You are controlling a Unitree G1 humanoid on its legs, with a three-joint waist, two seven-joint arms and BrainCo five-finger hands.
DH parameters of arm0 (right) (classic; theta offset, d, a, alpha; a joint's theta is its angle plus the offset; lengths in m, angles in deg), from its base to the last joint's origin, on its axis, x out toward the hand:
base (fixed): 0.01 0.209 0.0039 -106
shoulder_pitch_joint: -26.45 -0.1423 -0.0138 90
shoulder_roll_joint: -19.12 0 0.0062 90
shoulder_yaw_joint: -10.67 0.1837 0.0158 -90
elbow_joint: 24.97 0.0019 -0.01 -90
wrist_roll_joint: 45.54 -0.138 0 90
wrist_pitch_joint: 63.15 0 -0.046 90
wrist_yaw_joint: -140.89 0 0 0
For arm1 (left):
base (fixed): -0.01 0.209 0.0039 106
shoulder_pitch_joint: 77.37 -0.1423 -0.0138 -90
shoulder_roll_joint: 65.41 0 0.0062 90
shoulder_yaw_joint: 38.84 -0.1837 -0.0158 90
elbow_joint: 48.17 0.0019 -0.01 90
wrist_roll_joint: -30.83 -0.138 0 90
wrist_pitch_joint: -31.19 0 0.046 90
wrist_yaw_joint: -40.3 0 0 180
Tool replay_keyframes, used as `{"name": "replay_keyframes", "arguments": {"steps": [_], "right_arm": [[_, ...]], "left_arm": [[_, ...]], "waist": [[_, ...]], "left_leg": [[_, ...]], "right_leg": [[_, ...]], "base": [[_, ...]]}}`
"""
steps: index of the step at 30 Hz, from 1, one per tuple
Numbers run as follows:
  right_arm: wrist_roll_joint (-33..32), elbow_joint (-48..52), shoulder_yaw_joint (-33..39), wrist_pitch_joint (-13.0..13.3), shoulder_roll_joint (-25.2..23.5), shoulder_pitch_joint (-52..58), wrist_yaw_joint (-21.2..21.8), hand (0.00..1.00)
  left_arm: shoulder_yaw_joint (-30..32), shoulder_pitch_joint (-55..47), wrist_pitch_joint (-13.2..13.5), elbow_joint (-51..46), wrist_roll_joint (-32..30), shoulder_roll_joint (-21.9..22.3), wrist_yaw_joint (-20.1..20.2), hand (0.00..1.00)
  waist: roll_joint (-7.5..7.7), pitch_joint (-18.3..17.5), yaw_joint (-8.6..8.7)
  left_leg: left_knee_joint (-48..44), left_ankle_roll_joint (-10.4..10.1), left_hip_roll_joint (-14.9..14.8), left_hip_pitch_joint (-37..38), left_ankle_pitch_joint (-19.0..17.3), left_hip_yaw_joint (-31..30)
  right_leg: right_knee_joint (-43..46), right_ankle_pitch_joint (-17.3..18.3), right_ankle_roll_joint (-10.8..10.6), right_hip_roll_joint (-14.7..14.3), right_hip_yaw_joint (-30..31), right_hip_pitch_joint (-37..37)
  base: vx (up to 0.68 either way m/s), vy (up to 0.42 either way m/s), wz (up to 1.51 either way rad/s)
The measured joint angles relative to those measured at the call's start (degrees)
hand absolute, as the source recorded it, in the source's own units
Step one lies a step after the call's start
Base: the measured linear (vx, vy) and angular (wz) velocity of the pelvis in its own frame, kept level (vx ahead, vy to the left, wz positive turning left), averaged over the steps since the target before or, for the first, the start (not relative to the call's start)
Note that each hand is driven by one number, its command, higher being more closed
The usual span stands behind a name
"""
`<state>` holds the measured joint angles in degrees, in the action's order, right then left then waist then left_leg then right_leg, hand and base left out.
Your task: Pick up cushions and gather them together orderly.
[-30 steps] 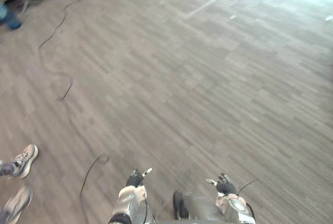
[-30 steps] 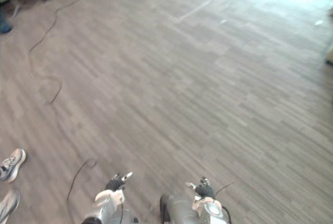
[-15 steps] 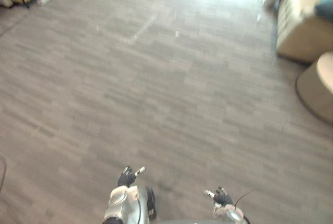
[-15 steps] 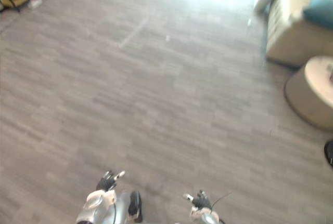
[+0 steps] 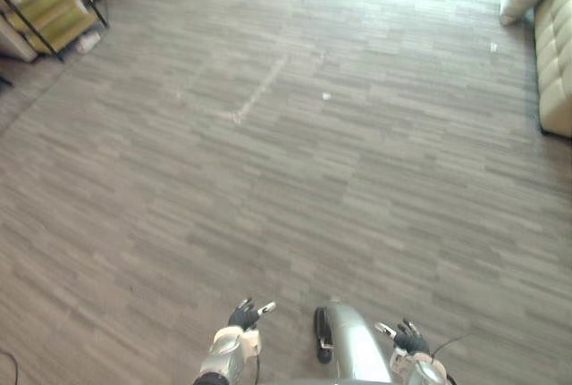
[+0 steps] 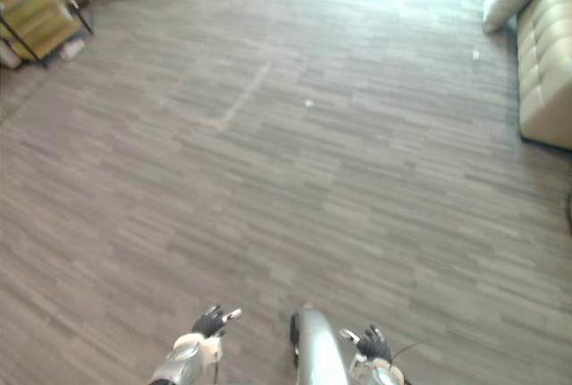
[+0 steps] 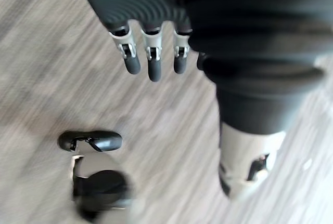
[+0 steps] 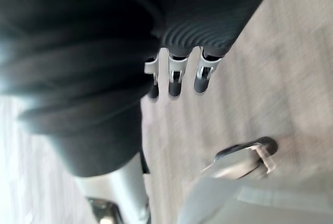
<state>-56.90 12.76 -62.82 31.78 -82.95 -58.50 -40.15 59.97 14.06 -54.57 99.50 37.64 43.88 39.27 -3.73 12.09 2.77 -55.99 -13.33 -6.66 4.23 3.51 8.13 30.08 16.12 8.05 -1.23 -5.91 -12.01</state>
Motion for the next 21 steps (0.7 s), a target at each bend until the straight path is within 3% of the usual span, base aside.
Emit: {"name": "replay_keyframes", "arguments": {"steps": [1, 2, 3, 5, 6, 8, 9, 10, 11, 12, 13, 14, 15, 16, 17, 18, 19, 20, 21], "right_arm": [[0.0, -0.3, -0.4, -0.2, -0.2, -0.2, 0.0, 0.0], [0.0, -0.3, -2.5, -0.4, -0.8, -0.4, -0.1, 0.0], [0.0, -0.3, -4.1, -0.4, -1.5, -0.1, -0.1, 0.0], [0.0, -0.3, -4.5, -0.5, -1.9, -0.6, 0.0, 0.0], [0.0, 0.1, -4.4, -0.5, -3.1, -0.9, 0.0, 0.0], [0.1, 0.1, -4.5, -0.5, -3.6, -1.5, -0.1, 0.0], [0.1, 0.1, -5.3, -0.6, -3.4, -1.1, -0.2, 0.0], [0.1, 0.0, -5.9, -0.9, -3.1, -0.4, -0.2, 0.0], [0.1, -0.2, -6.1, -1.0, -3.2, -0.1, -0.3, 0.0], [0.1, -0.5, -6.1, -1.4, -3.8, 0.3, -0.3, 0.0], [0.1, -0.4, -6.1, -1.4, -4.7, 1.0, -0.2, 0.0], [0.2, -0.4, -6.1, -1.4, -5.2, 1.2, -0.3, 0.0], [0.2, -0.5, -6.1, -1.5, -5.4, 1.6, -0.2, 0.0], [0.2, -0.4, -6.6, -1.4, -5.6, 1.7, 0.1, 0.0], [0.2, -0.4, -7.2, -1.1, -5.6, 1.0, 0.2, 0.0], [0.3, -0.1, -7.3, -1.0, -5.5, 1.1, 0.2, 0.0], [0.2, 1.5, -7.3, -0.7, -4.7, 1.2, 0.3, 0.0], [0.2, 2.3, -7.0, -0.7, -3.7, 1.2, 0.4, 0.0], [0.2, 2.6, -6.5, -0.4, -3.6, 1.0, 0.4, 0.0]], "left_arm": [[0.6, -0.1, 0.0, -0.4, 0.0, -0.2, 0.0, 0.0], [0.3, -1.0, 0.1, -1.7, 0.0, -0.4, 0.0, 0.0], [0.0, -0.9, 0.5, -3.6, 0.1, -0.5, 0.0, 0.0], [-0.1, -0.8, 0.5, -4.1, 0.4, -0.1, 0.0, 0.0], [0.0, -0.6, 0.5, -4.1, 0.7, -0.1, 0.0, 0.0], [0.8, -0.3, 0.9, -4.0, 1.2, 0.1, 0.0, 0.0], [1.1, -0.4, 1.2, -4.0, 1.3, 0.2, 0.0, 0.0], [1.2, -0.5, 1.5, -3.9, 1.3, 0.2, 0.0, 0.0], [1.3, -0.5, 1.5, -3.9, 1.3, 0.2, 0.0, 0.0], [1.4, -0.5, 1.6, -3.6, 1.3, -0.6, -0.1, 0.0], [1.3, -0.4, 1.6, -3.2, 1.2, -0.9, -0.1, 0.0], [1.2, -0.4, 1.6, -3.1, 1.2, -0.9, 0.0, 0.0], [1.2, -0.3, 1.5, -3.1, 1.2, -0.9, 0.0, 0.0], [1.3, 0.2, 1.3, -2.8, 1.3, -1.1, -0.1, 0.0], [0.9, 0.5, 0.9, -1.3, 1.2, -1.4, -0.1, 0.0], [0.2, 0.7, 0.5, -0.6, 1.2, -1.4, -0.2, 0.0], [-1.4, 0.6, 0.2, 0.0, 1.2, -1.2, -0.3, 0.0], [-3.2, 0.8, 0.0, 0.3, 1.2, -1.0, -0.3, 0.0], [-3.8, 1.0, 0.0, 0.3, 1.2, -1.0, -0.3, 0.0]], "waist": [[0.68, 0.4, -0.43], [2.2, 0.8, -1.23], [3.25, 0.5, -2.42], [3.65, 0.5, -3.99], [3.61, 0.5, -4.29], [3.79, 0.4, -5.06], [3.73, -0.3, -5.14], [3.46, -0.9, -5.54], [4.03, -1.3, -6.12], [6.13, -2.9, -6.68], [9.46, -4.0, -5.66], [10.21, -4.1, -5.53], [11.74, -3.9, -5.82], [11.24, -3.4, -5.89], [10.75, -3.1, -5.75], [10.4, -3.0, -5.56], [8.97, -2.7, -5.13], [6.96, -2.7, -4.68], [6.66, -2.6, -4.33]], "left_leg": [[-2.5, 1.5, -0.6, -2.2, -2.2, 1.2], [-4.1, 5.4, -1.7, -7.8, -6.7, 3.9], [0.3, 8.4, -3.0, -12.6, -10.7, 7.8], [9.9, 10.0, -3.3, -16.0, -13.1, 11.9], [20.9, 10.0, -2.1, -17.6, -13.4, 12.0], [32.1, 8.6, -0.4, -19.1, -12.2, 11.1], [38.3, 9.1, 0.8, -20.5, -10.6, 9.9], [40.6, 11.4, 1.4, -21.1, -5.7, 8.5], [40.2, 11.9, 1.8, -20.8, -2.8, 8.3], [39.1, 13.6, 3.7, -20.6, -2.7, 9.2], [38.3, 15.5, 6.4, -19.0, -5.6, 10.4], [37.8, 15.5, 7.3, -18.2, -6.6, 10.6], [37.6, 16.1, 9.0, -14.7, -9.3, 10.9], [38.5, 15.9, 9.3, -10.5, -12.7, 11.0], [39.4, 15.8, 9.5, -6.5, -14.5, 11.1], [40.1, 15.9, 9.5, -4.2, -15.0, 11.1], [42.3, 16.2, 9.4, -0.5, -15.2, 11.4], [45.4, 17.0, 8.9, 3.4, -15.7, 11.5], [46.6, 17.1, 8.8, 4.9, -15.8, 11.5]], "right_leg": [[-0.9, 0.4, 0.2, 0.0, 0.4, 2.0], [-4.6, 0.7, 0.2, 0.3, 1.2, 7.3], [-8.7, 0.9, -0.3, 0.6, 2.4, 11.6], [-12.3, 1.5, -1.5, 0.8, 4.8, 16.7], [-14.7, 2.5, -3.2, 1.2, 7.1, 21.0], [-18.2, 4.0, -4.0, 1.9, 10.4, 25.4], [-19.8, 5.1, -4.7, 2.3, 12.9, 27.8], [-19.1, 6.5, -6.4, 2.3, 15.5, 29.3], [-18.1, 6.9, -7.0, 2.8, 16.9, 29.5], [-15.7, 7.6, -8.2, 4.9, 18.7, 28.8], [-7.8, 6.2, -10.7, 7.6, 20.4, 26.1], [-4.1, 5.0, -12.6, 7.9, 20.8, 25.4], [6.3, -0.1, -16.5, 7.7, 22.2, 22.6], [21.9, -8.8, -21.0, 5.9, 23.1, 16.0], [31.7, -8.2, -20.3, 4.8, 21.5, 10.9], [35.3, -6.6, -19.7, 4.2, 20.3, 8.1], [38.1, -3.8, -17.9, 3.8, 17.5, 2.5], [36.8, -1.5, -15.4, 3.4, 13.2, -4.0], [35.1, -0.8, -14.7, 3.3, 11.4, -6.7]], "base": [[0.59, -0.053, -0.43], [0.64, -0.085, -0.38], [0.63, -0.079, -0.56], [0.5, -0.003, -0.7], [0.66, 0.089, -0.73], [0.87, 0.226, -1.05], [0.91, 0.353, -1.27], [0.78, 0.345, -1.02], [0.66, 0.309, -0.88], [0.65, 0.283, -0.47], [0.62, 0.267, -0.22], [0.74, 0.325, 0.02], [0.82, 0.365, -0.16], [0.9, 0.366, -0.33], [0.61, 0.231, -0.4], [0.43, 0.146, -0.35], [0.51, 0.192, -0.3], [0.62, 0.224, -0.21], [0.63, 0.185, 0.12]]}}
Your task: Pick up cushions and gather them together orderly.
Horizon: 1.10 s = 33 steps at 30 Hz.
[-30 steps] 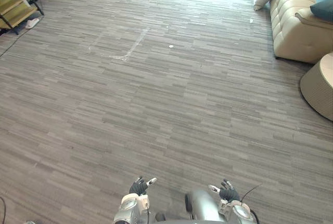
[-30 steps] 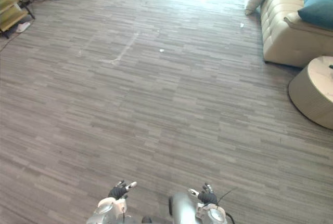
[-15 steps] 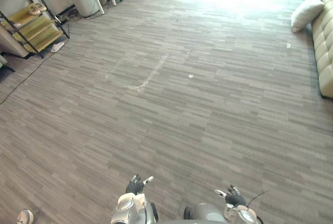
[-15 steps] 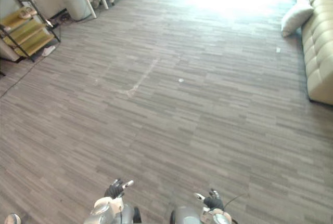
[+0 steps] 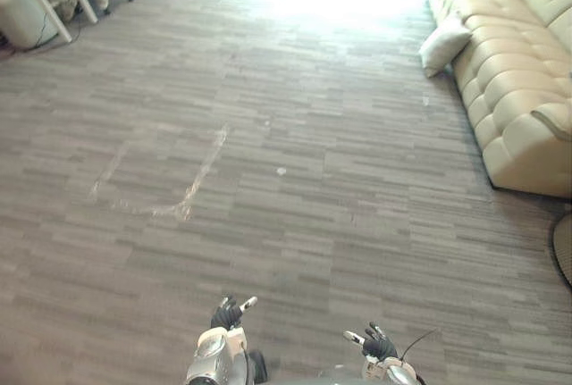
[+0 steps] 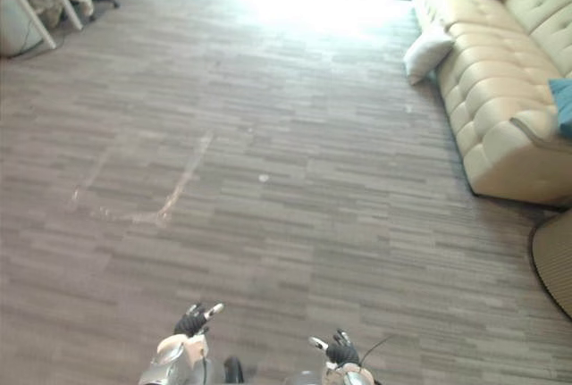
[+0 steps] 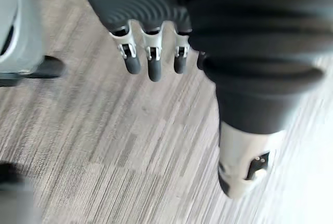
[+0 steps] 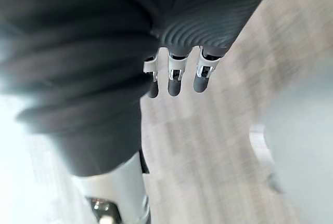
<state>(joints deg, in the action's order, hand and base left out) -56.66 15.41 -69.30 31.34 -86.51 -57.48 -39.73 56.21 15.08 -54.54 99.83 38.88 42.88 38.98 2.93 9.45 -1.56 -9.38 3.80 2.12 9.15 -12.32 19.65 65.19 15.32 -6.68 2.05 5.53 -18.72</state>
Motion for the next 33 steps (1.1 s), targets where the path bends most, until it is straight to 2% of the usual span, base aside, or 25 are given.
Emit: {"name": "replay_keyframes", "arguments": {"steps": [1, 3, 4, 5, 6, 7, 8, 9, 11, 12, 13, 15, 16, 19, 21, 23, 24, 25, 26, 27, 28, 29, 30, 31, 33], "right_arm": [[0.0, -0.1, 1.5, 0.2, 0.1, -0.5, 0.0, 0.0], [-0.3, -1.1, 3.4, 0.3, -0.2, -0.6, 0.0, 0.0], [-0.2, -1.3, 3.8, 0.7, -0.1, -1.0, -0.1, 0.0], [-0.2, -2.3, 4.3, 0.7, 0.0, -0.8, 0.0, 0.0], [-0.2, -3.2, 4.7, 0.7, 0.1, -0.5, -0.1, 0.0], [-0.1, -3.4, 5.5, 0.5, 1.1, -1.0, -0.1, 0.0], [-0.1, -3.2, 5.8, 0.5, 1.3, -1.2, 0.0, 0.0], [-0.1, -2.9, 6.1, 0.5, 1.4, -1.3, 0.0, 0.0], [-0.1, -2.7, 6.1, 0.3, 1.6, -1.1, 0.0, 0.0], [-0.2, -2.7, 5.2, 0.2, 1.7, -1.2, 0.0, 0.0], [-0.2, -2.8, 3.9, 0.1, 1.8, -1.4, 0.0, 0.0], [-0.3, -2.8, 1.0, -0.2, 1.1, -1.6, 0.0, 0.0], [-0.3, -2.6, 0.2, -0.3, 1.0, -1.8, -0.2, 0.0], [-0.2, -2.5, 0.3, -0.5, 0.5, -2.7, -0.4, 0.0], [-0.2, -2.5, 0.5, -0.7, 0.3, -2.1, -0.5, 0.0], [-0.2, -2.5, 0.1, -0.6, 0.3, -1.0, -0.6, 0.0], [-0.2, -2.6, -0.1, -0.6, 0.3, -0.9, -0.6, 0.0], [-0.2, -3.1, -0.2, -0.9, -0.6, -0.3, -0.6, 0.0], [-0.2, -2.8, -0.1, -0.9, -1.2, 0.2, -0.4, 0.0], [-0.2, -2.8, -0.1, -1.0, -1.6, 0.5, -0.4, 0.0], [-0.2, -2.8, -0.2, -1.0, -2.8, 1.4, -0.4, 0.0], [-0.2, -2.9, -0.4, -1.0, -2.9, 1.4, -0.4, 0.0], [0.0, -2.6, -1.4, -0.8, -2.6, 1.4, -0.1, 0.0], [-0.1, -1.9, -1.6, -0.5, -2.2, 1.1, 0.0, 0.0], [-0.1, -0.3, -1.8, -0.2, -1.1, 1.0, 0.0, 0.0]], "left_arm": [[0.0, 1.1, -0.1, 0.2, 0.0, 0.0, 0.0, 0.0], [-1.0, 2.1, -0.1, 0.4, -0.1, -0.2, 0.0, 0.0], [-2.4, 2.7, -0.1, 0.6, -0.2, -0.5, 0.1, 0.0], [-3.0, 3.1, 0.1, 0.7, -0.2, -0.7, 0.3, 0.0], [-3.2, 3.0, 0.1, 0.9, -0.4, -0.7, 0.3, 0.0], [-3.2, 2.8, 0.0, 1.4, -0.8, 0.4, 0.3, 0.0], [-3.0, 2.5, 0.0, 1.4, -1.4, 0.7, 0.5, 0.0], [-2.5, 2.2, -0.1, 1.4, -1.7, 0.7, 0.4, 0.0], [-0.6, 1.1, -0.1, 1.2, -1.8, 0.8, 0.4, 0.0], [0.8, 0.5, -0.1, 1.0, -1.7, 0.7, 0.4, 0.0], [0.9, 0.2, -0.1, 0.8, -1.6, 0.7, 0.4, 0.0], [0.9, -1.5, -0.1, -1.3, -1.3, 0.7, 0.3, 0.0], [0.2, -1.4, 0.1, -2.8, -1.2, 0.6, 0.4, 0.0], [0.6, -1.8, 0.5, -3.9, -1.0, 0.7, 0.2, 0.0], [0.7, -2.0, 0.5, -3.9, -0.6, 0.7, 0.2, 0.0], [0.6, -2.1, 0.6, -4.0, -0.6, 0.7, 0.3, 0.0], [0.6, -2.0, 0.6, -4.1, -0.6, 0.7, 0.3, 0.0], [0.5, -2.0, 0.6, -4.0, -0.7, 0.4, 0.3, 0.0], [0.6, -1.7, 0.4, -3.9, -0.7, 0.2, 0.2, 0.0], [0.6, -1.8, 0.4, -3.6, -0.7, 0.3, 0.2, 0.0], [-0.1, -2.1, 0.4, -3.6, -1.3, -0.3, 0.3, 0.0], [-0.2, -2.2, 0.4, -3.6, -1.3, -0.3, 0.3, 0.0], [-0.7, -2.4, 0.4, -3.5, -1.3, -0.5, 0.2, 0.0], [-0.8, -2.2, 0.3, -3.2, -1.3, -0.6, 0.1, 0.0], [-3.2, -1.7, 0.1, -1.3, -1.2, -0.6, -0.1, 0.0]], "waist": [[-0.32, 0.9, 1.19], [-0.08, 1.4, 2.57], [0.27, 1.4, 2.88], [1.52, 1.3, 3.31], [1.42, 1.4, 3.79], [-0.51, 0.8, 4.34], [-1.39, 0.9, 4.36], [-1.85, 1.0, 4.47], [-3.33, 1.1, 4.87], [-3.87, 1.4, 4.67], [-4.15, 2.1, 4.46], [-2.62, 2.5, 2.75], [-2.27, 2.4, 1.49], [-2.35, 2.3, 0.5], [-2.31, 2.3, 0.34], [-2.38, 0.9, -0.25], [-2.25, 0.8, -0.62], [-0.16, -1.3, -1.73], [1.35, -2.2, -1.19], [1.88, -2.2, -1.08], [3.64, -2.3, -1.13], [3.72, -2.4, -1.16], [2.87, -2.1, -1.09], [2.79, -2.1, -1.06], [1.74, -1.2, -0.28]], "left_leg": [[2.6, 0.2, -0.1, 4.2, -0.1, -0.5], [4.8, 0.8, 0.0, 8.0, -0.5, -2.1], [5.5, 1.5, 0.2, 9.7, -1.0, -3.5], [5.5, 1.5, 1.4, 12.0, -1.0, -6.0], [5.5, 1.5, 1.3, 13.2, -1.0, -7.4], [4.1, 0.2, -0.2, 13.9, -0.2, -8.9], [0.3, -3.1, -0.8, 12.9, 1.8, -9.7], [-3.1, -4.9, -1.2, 12.2, 2.8, -10.1], [-20.8, -15.3, -4.1, 5.9, 9.5, -12.0], [-32.8, -18.3, -6.5, 1.4, 12.4, -12.4], [-42.5, -17.0, -8.8, -2.4, 11.3, -11.3], [-48.6, -10.8, -10.9, -9.8, 6.0, -6.8], [-44.7, -8.6, -11.4, -14.2, 3.3, -3.3], [-29.6, -7.7, -10.6, -19.3, 1.1, 0.0], [-18.0, -8.3, -9.1, -21.4, 1.8, 0.0], [-5.4, -7.2, -7.5, -24.3, 6.4, 0.3], [-5.1, -6.3, -7.2, -24.4, 10.2, -0.2], [-5.7, -4.4, -5.1, -23.9, 13.2, 0.4], [-7.4, -3.2, -3.9, -23.6, 11.7, 1.0], [-9.3, -2.7, -3.5, -22.9, 9.8, 1.3], [-10.6, -0.6, -1.4, -18.6, 7.5, 1.9], [-10.3, -0.6, -1.2, -17.9, 7.1, 1.9], [-7.5, -0.6, -0.8, -13.2, 4.9, 1.6], [-6.2, -1.0, -0.4, -11.0, 4.0, 1.6], [-3.1, -1.0, 0.2, -4.2, 3.3, 1.5]], "right_leg": [[-7.4, 1.2, 2.0, 0.0, -3.8, -4.1], [-19.1, -0.2, 3.3, -0.1, -6.6, -6.3], [-29.1, -3.5, 3.7, -0.1, -7.5, -6.8], [-38.6, -9.4, 4.9, 0.6, -7.2, -6.6], [-38.0, -13.4, 6.8, 1.1, -7.1, -5.9], [-35.0, -10.6, 9.1, 0.7, -8.5, -5.7], [-32.1, -7.5, 10.4, 0.9, -8.8, -5.4], [-31.2, -6.2, 10.9, 0.9, -9.1, -4.7], [-31.9, -2.6, 12.2, 0.0, -10.1, 0.6], [-33.8, -1.2, 13.0, -1.2, -10.1, 4.7], [-36.1, -0.2, 13.6, -2.3, -9.9, 9.3], [-41.0, 1.4, 14.6, -2.5, -7.3, 17.2], [-44.1, 2.3, 14.7, -2.1, -4.7, 20.9], [-46.7, 4.1, 12.8, -0.7, 0.2, 26.2], [-49.1, 6.2, 11.1, 1.0, 2.7, 30.7], [-52.7, 8.0, 8.2, 3.0, 5.9, 35.8], [-52.3, 8.4, 7.6, 3.3, 6.7, 36.1], [-50.4, 8.9, 6.7, 5.6, 9.2, 35.9], [-47.3, 6.8, 4.1, 7.2, 9.9, 34.7], [-44.4, 4.2, 2.1, 7.5, 10.9, 34.5], [-33.9, -4.8, -1.0, 7.1, 12.0, 32.9], [-31.8, -6.5, -1.3, 6.8, 12.1, 32.1], [-16.9, -13.9, -7.1, 4.9, 12.4, 24.9], [-10.0, -13.6, -7.6, 4.2, 12.1, 21.2], [1.9, -8.4, -6.6, 3.5, 7.3, 10.5]], "base": [[0.56, 0.067, 0.41], [0.52, -0.003, 0.5], [0.63, -0.121, 0.6], [0.65, -0.146, 0.68], [0.79, -0.197, 0.61], [0.66, -0.18, 0.4], [0.64, -0.18, 0.28], [0.64, -0.174, 0.19], [0.64, -0.156, 0.05], [0.61, -0.136, -0.12], [0.68, -0.123, -0.41], [0.43, -0.045, -0.75], [0.46, 0.003, -0.93], [0.52, 0.086, -0.96], [0.7, 0.23, -0.87], [0.87, 0.395, -0.74], [0.79, 0.396, -0.71], [0.64, 0.309, -0.39], [0.77, 0.375, -0.28], [0.75, 0.362, 0.05], [0.73, 0.363, 0.01], [0.7, 0.319, -0.22], [0.62, 0.24, -0.31], [0.58, 0.202, -0.32], [0.48, 0.138, -0.1]]}}
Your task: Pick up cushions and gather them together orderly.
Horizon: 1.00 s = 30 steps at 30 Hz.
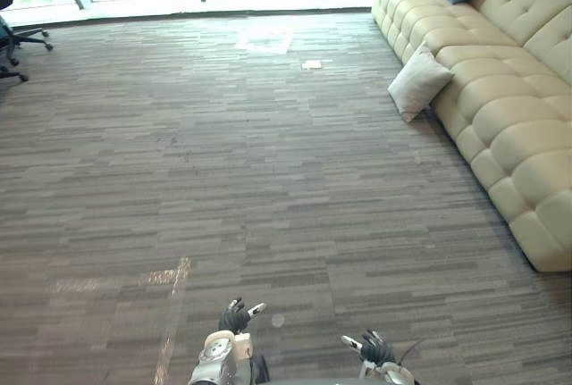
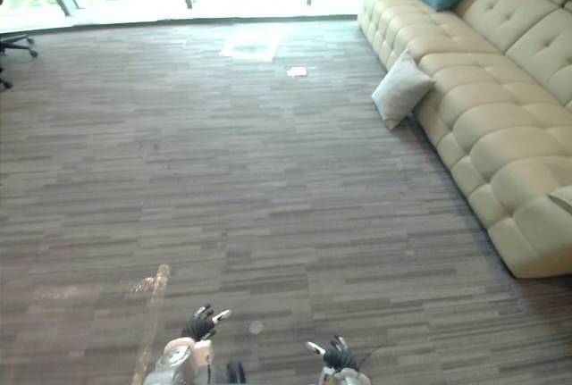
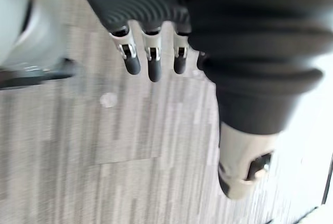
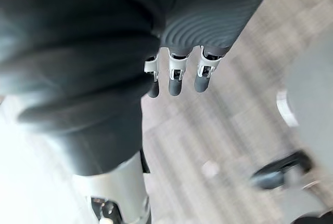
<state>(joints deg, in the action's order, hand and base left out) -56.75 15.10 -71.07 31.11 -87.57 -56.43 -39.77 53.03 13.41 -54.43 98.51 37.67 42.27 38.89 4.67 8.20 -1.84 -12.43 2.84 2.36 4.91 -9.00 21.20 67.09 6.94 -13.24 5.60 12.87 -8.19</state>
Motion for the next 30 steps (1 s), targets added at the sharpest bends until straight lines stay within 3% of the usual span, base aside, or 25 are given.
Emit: {"name": "replay_keyframes", "arguments": {"steps": [2, 3, 5, 7, 8, 9, 11, 12, 13, 14, 15, 16, 17, 18, 19, 21, 22, 25, 26, 27, 29, 30], "right_arm": [[0.0, 1.7, 0.5, 0.2, 0.8, 0.3, 0.0, 0.0], [0.0, 1.9, 0.8, 0.6, 0.9, 0.0, 0.1, 0.0], [0.0, 1.5, 1.8, 0.8, 1.1, -0.7, 0.0, 0.0], [-0.2, 1.3, 2.7, 0.9, 1.1, -0.7, 0.0, 0.0], [-0.1, 1.0, 2.8, 0.9, 1.2, -0.7, 0.0, 0.0], [-0.4, -0.5, 3.5, 0.9, 2.2, -2.1, 0.1, 0.0], [-0.1, -1.0, 3.5, 0.9, 2.7, -3.2, -0.1, 0.0], [-0.3, -1.0, 4.4, 0.7, 2.7, -3.2, 0.0, 0.0], [-0.2, -0.9, 4.5, 0.6, 2.7, -2.8, -0.1, 0.0], [-0.2, -0.8, 4.2, 0.5, 2.6, -2.3, 0.0, 0.0], [-0.2, -0.8, 3.5, 0.4, 2.5, -2.1, -0.1, 0.0], [-0.2, -0.7, 2.0, 0.4, 2.6, -2.4, -0.3, 0.0], [-0.2, -0.7, 1.5, 0.4, 2.6, -2.5, -0.4, 0.0], [-0.5, -0.6, 0.0, 0.2, 2.7, -2.1, -0.4, 0.0], [-0.6, -0.4, 0.5, 0.2, 2.6, -2.0, -0.4, 0.0], [-0.6, -0.3, 0.6, 0.2, 2.6, -1.3, -0.5, 0.0], [-0.6, -0.3, 0.5, 0.0, 2.6, -0.8, -0.5, 0.0], [-0.6, -0.5, 0.4, -0.3, 2.7, 0.6, -0.6, 0.0], [-0.5, -0.8, 0.1, -0.3, 2.5, 1.0, -0.6, 0.0], [-0.4, -0.8, -0.2, -0.4, 1.7, 0.9, -0.5, 0.0], [0.0, -0.6, -0.8, -0.4, 0.0, 2.1, -0.3, 0.0], [0.0, -0.6, -1.5, -0.4, -0.3, 2.2, -0.3, 0.0]], "left_arm": [[-0.9, 0.0, -0.2, 0.4, 0.1, 0.4, 0.0, 0.0], [-0.8, 0.2, -0.2, 0.4, 0.1, 0.3, -0.1, 0.0], [-0.6, 1.0, -0.2, 0.4, 0.1, 0.2, -0.2, 0.0], [-0.7, 2.2, -0.1, 0.3, 0.0, 0.4, -0.7, 0.0], [-0.9, 2.8, 0.0, 0.3, 0.0, 0.2, -0.7, 0.0], [-1.0, 3.4, 0.1, 1.8, 0.0, 0.8, -0.7, 0.0], [-1.0, 3.6, 0.1, 2.1, -0.1, 0.8, -0.5, 0.0], [-0.8, 3.2, 0.0, 2.1, -0.2, 1.3, -0.5, 0.0], [-0.5, 2.5, -0.1, 2.2, -0.2, 1.2, -0.6, 0.0], [-0.2, 2.4, -0.1, 2.2, -0.1, 1.3, -0.6, 0.0], [1.0, 2.1, -0.1, 1.9, -0.1, 1.2, -0.4, 0.0], [1.7, 1.1, 0.0, 0.8, 0.0, 1.2, -0.5, 0.0], [1.7, 0.6, -0.1, 0.5, 0.0, 1.2, -0.6, 0.0], [1.2, -0.2, 0.0, -1.5, 0.1, 1.3, -0.6, 0.0], [1.4, -0.3, 0.4, -2.4, 0.2, 1.3, -0.7, 0.0], [1.4, -0.5, 0.4, -2.6, 0.4, 1.3, -0.7, 0.0], [1.5, -0.4, 0.4, -2.7, 0.6, 1.3, -0.7, 0.0], [1.6, -0.7, 0.6, -3.7, 0.7, 1.3, -0.7, 0.0], [1.7, -0.9, 0.9, -4.0, 0.8, 1.5, -0.7, 0.0], [2.0, -1.1, 1.3, -3.9, 1.2, 1.0, -0.8, 0.0], [1.9, -1.5, 1.4, -3.8, 1.2, 0.7, -0.7, 0.0], [1.9, -1.5, 1.3, -3.7, 1.2, 0.6, -0.7, 0.0]], "waist": [[-1.1, 0.8, 0.67], [-1.52, 1.1, 1.33], [-1.86, 1.7, 2.38], [-1.63, 1.8, 2.78], [-0.44, 1.5, 3.29], [-2.3, 2.2, 3.88], [-3.41, 2.3, 3.92], [-4.32, 2.4, 4.4], [-5.14, 2.0, 4.75], [-5.18, 2.1, 4.88], [-4.96, 2.3, 4.73], [-5.43, 2.6, 4.16], [-4.99, 2.9, 3.91], [-4.49, 3.0, 1.46], [-4.44, 3.0, 0.28], [-4.4, 2.9, 0.29], [-4.17, 2.8, 0.16], [-3.74, 2.0, -0.59], [-3.45, 1.5, -1.44], [-1.44, -0.3, -1.69], [1.87, -1.4, -1.35], [2.34, -1.3, -1.33]], "left_leg": [[2.0, 0.1, -0.3, 4.7, -0.1, 0.2], [2.8, 1.2, -0.8, 6.9, -0.7, 0.2], [5.5, 1.8, -1.7, 11.9, -1.1, 0.0], [7.9, 2.0, -2.0, 15.6, -1.5, -1.2], [9.2, 1.3, -1.1, 17.4, -2.1, -3.5], [9.9, 0.8, -2.2, 19.5, -1.9, -6.3], [8.5, -3.0, -3.0, 19.0, 1.2, -8.0], [5.3, -5.5, -4.0, 18.9, 2.9, -9.7], [-3.5, -9.3, -6.2, 16.3, 4.9, -11.8], [-11.1, -13.4, -7.4, 13.3, 7.4, -13.6], [-24.8, -18.2, -9.0, 7.2, 9.3, -15.7], [-37.8, -17.9, -10.6, 0.9, 8.5, -14.6], [-40.6, -16.8, -11.0, -1.0, 7.4, -13.5], [-34.9, -8.4, -12.1, -8.7, -0.3, -4.7], [-23.9, -7.9, -11.1, -10.7, -1.4, -2.0], [-12.3, -7.4, -9.2, -14.1, -0.6, -1.4], [-7.2, -6.4, -8.3, -15.4, 0.8, -1.5], [0.3, -6.8, -6.6, -18.2, 5.5, -1.4], [-1.2, -5.6, -6.4, -18.4, 10.4, -1.3], [-2.8, -3.2, -4.3, -18.6, 8.6, -0.1], [-4.9, -0.8, -0.8, -15.8, 4.5, 2.1], [-4.6, -0.2, 0.3, -13.6, 3.0, 2.3]], "right_leg": [[0.2, 4.5, 3.4, 0.2, -3.9, -6.3], [-1.9, 6.5, 4.9, 0.0, -6.3, -10.0], [-11.9, 8.9, 8.1, -0.6, -10.9, -14.2], [-26.4, 6.4, 9.3, -1.0, -12.9, -17.2], [-36.7, 0.3, 10.0, -0.7, -12.0, -17.2], [-34.3, -0.6, 12.8, -1.1, -13.4, -16.2], [-31.5, 2.8, 13.7, -1.4, -13.4, -16.6], [-29.4, 5.3, 15.3, -1.3, -14.5, -15.4], [-29.8, 7.8, 16.3, -1.7, -16.1, -12.0], [-31.0, 8.7, 16.5, -2.0, -16.7, -9.5], [-33.7, 9.2, 17.1, -2.5, -17.3, -5.6], [-37.6, 9.3, 18.0, -3.8, -16.7, -0.3], [-39.3, 9.7, 18.7, -4.3, -16.0, 1.6], [-46.8, 10.2, 18.9, -4.3, -13.3, 9.9], [-47.6, 11.2, 17.5, -3.6, -11.6, 12.1], [-47.6, 13.1, 16.6, -2.8, -10.2, 14.7], [-48.4, 14.7, 15.8, -1.9, -9.0, 16.8], [-53.7, 17.0, 12.7, 0.3, -5.8, 23.9], [-52.8, 17.5, 12.0, 1.0, -3.7, 24.1], [-50.8, 17.3, 11.4, 3.2, -1.2, 23.5], [-39.1, 12.8, 4.7, 6.3, 2.1, 19.7], [-31.4, 9.2, 3.3, 5.9, 3.7, 17.4]], "base": [[0.48, 0.102, -0.08], [0.48, 0.013, 0.05], [0.55, -0.08, 0.24], [0.59, -0.207, 0.44], [0.58, -0.231, 0.47], [0.55, -0.221, 0.38], [0.5, -0.242, 0.15], [0.59, -0.327, 0.31], [0.5, -0.269, 0.39], [0.49, -0.242, 0.41], [0.45, -0.203, 0.03], [0.42, -0.174, -0.2], [0.59, -0.126, -0.91], [0.58, -0.03, -1.16], [0.71, 0.039, -1.28], [0.51, 0.13, -0.69], [0.63, 0.223, -0.46], [0.75, 0.333, -0.57], [0.58, 0.315, -0.77], [0.84, 0.469, -0.53], [0.76, 0.406, -0.25], [0.65, 0.313, -0.32]]}}
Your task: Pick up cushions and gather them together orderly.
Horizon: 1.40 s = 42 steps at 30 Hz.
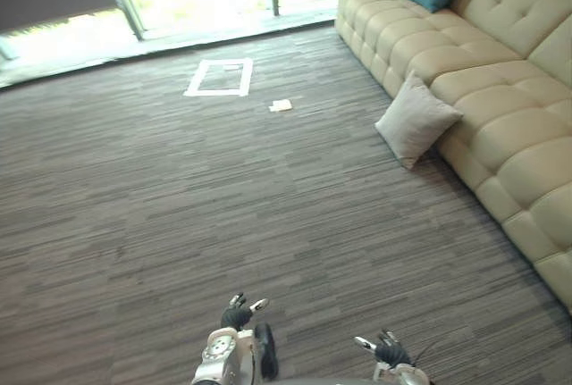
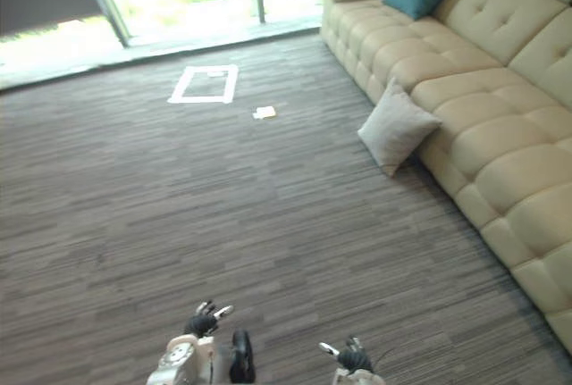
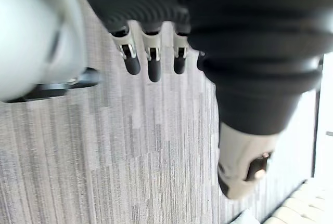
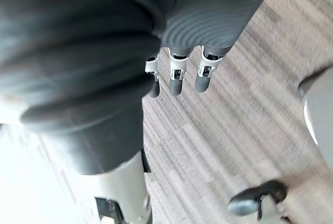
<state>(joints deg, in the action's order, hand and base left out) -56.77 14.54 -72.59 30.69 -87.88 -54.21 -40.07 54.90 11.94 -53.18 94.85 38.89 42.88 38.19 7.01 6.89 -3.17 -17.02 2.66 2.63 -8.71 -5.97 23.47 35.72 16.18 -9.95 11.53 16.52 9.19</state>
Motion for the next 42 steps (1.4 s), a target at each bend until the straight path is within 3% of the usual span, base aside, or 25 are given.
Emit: {"name": "replay_keyframes", "arguments": {"steps": [1, 2, 4, 7, 9, 11, 12, 14, 15, 18, 19, 20, 22, 25, 27, 29, 31, 32, 33, 34, 36, 37, 38, 39, 42], "right_arm": [[0.0, 0.1, -0.7, 0.0, -0.1, -0.4, 0.2, 0.0], [0.1, 1.1, -1.0, 0.3, 0.7, -0.6, 0.6, 0.0], [0.0, 2.5, -1.2, 0.8, 2.2, -0.5, 0.6, 0.0], [0.0, 4.0, -0.5, 1.2, 2.8, -0.5, 0.6, 0.0], [-0.1, 3.7, 0.4, 1.3, 2.7, -1.4, 0.6, 0.0], [-0.1, 2.3, 0.6, 1.4, 2.5, -1.7, 0.6, 0.0], [-0.2, 1.6, 1.0, 1.3, 2.3, -1.9, 0.6, 0.0], [0.0, 1.7, 1.6, 1.3, 3.3, -2.9, 0.6, 0.0], [0.0, 1.8, 1.6, 1.2, 3.3, -3.1, 0.7, 0.0], [-0.2, 2.1, 1.4, 1.1, 3.4, -2.9, 0.4, 0.0], [-0.3, 2.1, 0.9, 1.1, 3.2, -3.0, 0.4, 0.0], [-0.7, 2.1, -0.1, 1.1, 3.2, -3.2, 0.3, 0.0], [-1.3, 2.0, -1.3, 1.0, 3.2, -3.7, 0.3, 0.0], [-1.3, 2.0, -1.1, 0.6, 3.2, -3.3, 0.1, 0.0], [-1.3, 2.0, 0.3, 0.1, 3.2, -2.5, -0.2, 0.0], [-1.2, 2.0, 0.4, 0.1, 3.3, -1.8, -0.3, 0.0], [-1.2, 2.0, 0.2, 0.2, 3.4, -0.7, -0.2, 0.0], [-1.2, 0.7, -0.3, 0.0, 2.8, -0.8, -0.3, 0.0], [-1.2, 0.7, -0.6, 0.0, 2.4, -0.5, -0.2, 0.0], [-1.1, 0.6, -1.4, 0.0, 1.3, 0.1, -0.1, 0.0], [-1.1, 0.3, -2.1, 0.0, 0.7, 0.1, 0.0, 0.0], [-0.8, 0.6, -2.6, 0.1, 1.0, -0.5, 0.4, 0.0], [-0.7, 0.9, -2.5, 0.2, 1.5, -1.1, 0.3, 0.0], [-0.6, 1.5, -2.4, 0.2, 1.6, -1.2, 0.2, 0.0], [-0.1, 2.2, -2.1, 0.5, 1.3, -2.9, 0.2, 0.0]], "left_arm": [[-0.1, -0.1, -0.2, 0.4, 0.0, -0.1, -0.1, 0.0], [-0.3, 0.0, -0.3, 1.3, 0.0, 0.0, -0.1, 0.0], [-1.1, 0.4, -0.6, 2.2, 0.0, 0.2, -0.1, 0.0], [-1.4, 1.2, -1.0, 2.3, 0.0, -0.4, -0.2, 0.0], [-1.3, 1.9, -1.1, 2.5, 0.0, -0.5, -0.3, 0.0], [-1.4, 1.7, -1.1, 2.6, 0.0, -0.5, -0.3, 0.0], [-1.4, 1.5, -1.1, 2.8, 0.0, -0.5, -0.2, 0.0], [-1.1, 1.2, -1.1, 3.6, -0.3, 0.9, -0.1, 0.0], [-0.9, 1.2, -1.2, 3.6, -0.7, 0.9, -0.1, 0.0], [2.0, 0.8, -1.3, 3.6, -1.3, 1.1, -0.2, 0.0], [2.1, 0.5, -1.3, 3.2, -1.3, 0.9, -0.2, 0.0], [2.0, -0.1, -1.1, 2.1, -1.3, 0.8, -0.1, 0.0], [1.4, -0.5, -1.0, 1.2, -1.3, 0.7, 0.0, 0.0], [1.3, -0.5, -0.8, -0.8, -1.3, 0.9, -0.2, 0.0], [1.3, -0.4, -0.9, -0.8, -1.3, 0.9, -0.2, 0.0], [1.3, -0.5, -0.8, -0.7, -1.4, 0.7, -0.2, 0.0], [0.7, -0.8, -0.7, -0.7, -1.4, 1.1, -0.1, 0.0], [0.5, -0.6, -0.8, -0.6, -1.8, 0.2, -0.2, 0.0], [0.4, -0.5, -0.9, -0.5, -1.8, -0.1, -0.1, 0.0], [-0.5, -0.5, -0.8, -0.1, -1.9, -0.4, -0.1, 0.0], [-1.6, -0.7, -1.1, 0.7, -2.0, -0.4, -0.1, 0.0], [-2.4, -0.5, -1.1, 0.8, -2.2, -0.5, -0.2, 0.0], [-2.6, -0.5, -1.1, 1.1, -2.2, -0.4, -0.3, 0.0], [-2.6, -0.4, -1.1, 1.3, -2.2, -0.4, -0.4, 0.0], [-2.5, 0.7, -1.1, 2.0, -1.7, -1.0, -1.3, 0.0]], "waist": [[-0.29, 0.3, 0.03], [-1.15, 0.9, 0.15], [-2.93, 1.8, 0.64], [-3.96, 2.5, 1.79], [-3.62, 3.1, 2.93], [-2.49, 3.0, 3.17], [-2.14, 2.9, 3.3], [-5.86, 1.8, 3.23], [-6.32, 1.8, 3.32], [-7.54, 2.6, 3.88], [-7.48, 2.7, 3.58], [-7.14, 3.0, 2.82], [-6.82, 2.9, 2.48], [-6.61, 2.9, 1.52], [-6.17, 2.7, 0.8], [-5.78, 2.1, 0.76], [-6.42, 1.1, 0.61], [-4.48, -0.1, 0.12], [-3.27, -1.0, 0.27], [-1.14, -1.5, 0.73], [-0.91, -1.3, 0.75], [-1.5, -0.9, 0.85], [-1.97, -0.6, 0.8], [-2.51, -0.2, 0.74], [-4.47, 0.8, 0.6]], "left_leg": [[0.5, 0.2, 0.5, 3.3, -2.1, 0.2], [1.3, 0.2, 0.8, 7.1, -3.5, 0.2], [3.8, 0.1, 0.8, 13.6, -4.3, 0.0], [8.6, 1.7, 0.8, 20.3, -5.6, -1.0], [11.5, 1.1, 0.7, 24.7, -6.9, -2.4], [12.7, 1.0, 1.9, 28.0, -7.0, -4.0], [12.6, 1.0, 2.5, 29.7, -7.0, -6.2], [7.2, -1.0, 0.0, 28.6, -5.8, -9.7], [3.9, -2.1, -0.5, 27.3, -5.2, -10.1], [-25.8, -14.4, -5.7, 16.3, 5.1, -12.8], [-32.4, -14.5, -7.3, 14.1, 5.2, -12.6], [-39.6, -12.9, -8.9, 10.4, 4.3, -11.4], [-41.1, -8.6, -10.3, 4.8, 1.3, -9.2], [-27.5, -5.7, -10.2, -1.1, -3.0, -6.7], [-10.5, -7.4, -6.7, -1.9, -3.7, -11.0], [-1.0, -8.5, -4.6, -3.2, -2.2, -15.7], [2.1, -5.9, -4.9, -3.4, 0.6, -16.8], [-0.2, -6.3, -3.8, -3.2, 2.7, -14.3], [-0.5, -5.8, -2.9, -2.9, 1.5, -13.3], [-0.9, -4.0, -1.3, -1.3, -0.2, -11.1], [0.0, -1.9, -0.9, 2.1, -1.5, -9.5], [2.1, -1.5, -1.0, 5.8, -1.8, -9.0], [3.3, -1.5, -1.3, 8.8, -1.8, -7.8], [4.0, -1.5, -1.4, 10.4, -1.8, -6.7], [9.6, -1.1, -3.4, 17.8, -2.1, -2.6]], "right_leg": [[12.4, -5.1, -3.0, -1.3, 1.6, -4.9], [22.1, -6.3, -3.9, -2.9, 1.2, -9.2], [31.1, -4.5, -2.4, -4.7, -2.6, -16.8], [27.4, -0.3, 2.1, -6.4, -10.9, -30.3], [14.2, 0.0, 4.9, -7.2, -16.6, -33.1], [0.6, -4.3, 8.2, -7.7, -19.1, -32.9], [-2.4, -9.3, 12.8, -7.9, -18.4, -32.3], [-1.1, -5.4, 14.7, -8.7, -20.2, -30.8], [-1.1, -4.6, 14.9, -8.6, -20.4, -30.0], [-6.9, -2.5, 16.4, -10.2, -20.8, -20.2], [-8.7, -2.3, 16.8, -11.1, -20.0, -17.2], [-11.1, -1.6, 17.8, -11.8, -18.3, -13.0], [-14.8, -0.5, 18.5, -12.3, -14.5, -8.5], [-19.2, -0.1, 17.7, -11.8, -8.7, -3.6], [-20.1, 1.9, 15.9, -10.6, -4.2, -0.9], [-20.0, 4.9, 14.1, -9.8, -0.4, 0.6], [-18.5, 7.8, 11.8, -10.0, 3.4, 2.0], [-14.6, 9.8, 9.6, -8.5, 6.6, 1.3], [-12.5, 9.5, 8.7, -7.6, 7.5, 0.0], [-7.2, 7.6, 5.2, -6.0, 7.9, -1.8], [2.8, 1.9, 0.7, -7.4, 8.8, -5.6], [11.6, 0.3, -2.4, -9.0, 8.7, -8.9], [16.6, 0.6, -3.3, -9.3, 6.6, -12.1], [18.7, 1.0, -3.0, -8.8, 4.0, -14.2], [18.0, 4.3, 3.4, -7.4, -11.2, -25.0]], "base": [[0.56, 0.268, -0.43], [0.66, 0.314, -0.5], [0.37, 0.182, -0.4], [0.47, 0.156, -0.01], [0.44, 0.008, 0.42], [0.51, -0.074, 0.39], [0.54, -0.135, 0.39], [0.64, -0.18, 0.21], [0.5, -0.154, 0.16], [0.46, -0.144, -0.02], [0.5, -0.105, -0.76], [0.37, -0.058, -0.8], [0.36, -0.008, -0.93], [0.35, 0.076, -1.04], [0.49, 0.174, -1.18], [0.55, 0.261, -1.07], [0.66, 0.368, -1.12], [0.55, 0.306, -0.91], [0.65, 0.356, -0.87], [0.58, 0.311, -0.54], [0.54, 0.298, -0.61], [0.38, 0.201, -0.82], [0.4, 0.205, -0.8], [0.27, 0.142, -0.94], [0.28, 0.114, -0.74]]}}
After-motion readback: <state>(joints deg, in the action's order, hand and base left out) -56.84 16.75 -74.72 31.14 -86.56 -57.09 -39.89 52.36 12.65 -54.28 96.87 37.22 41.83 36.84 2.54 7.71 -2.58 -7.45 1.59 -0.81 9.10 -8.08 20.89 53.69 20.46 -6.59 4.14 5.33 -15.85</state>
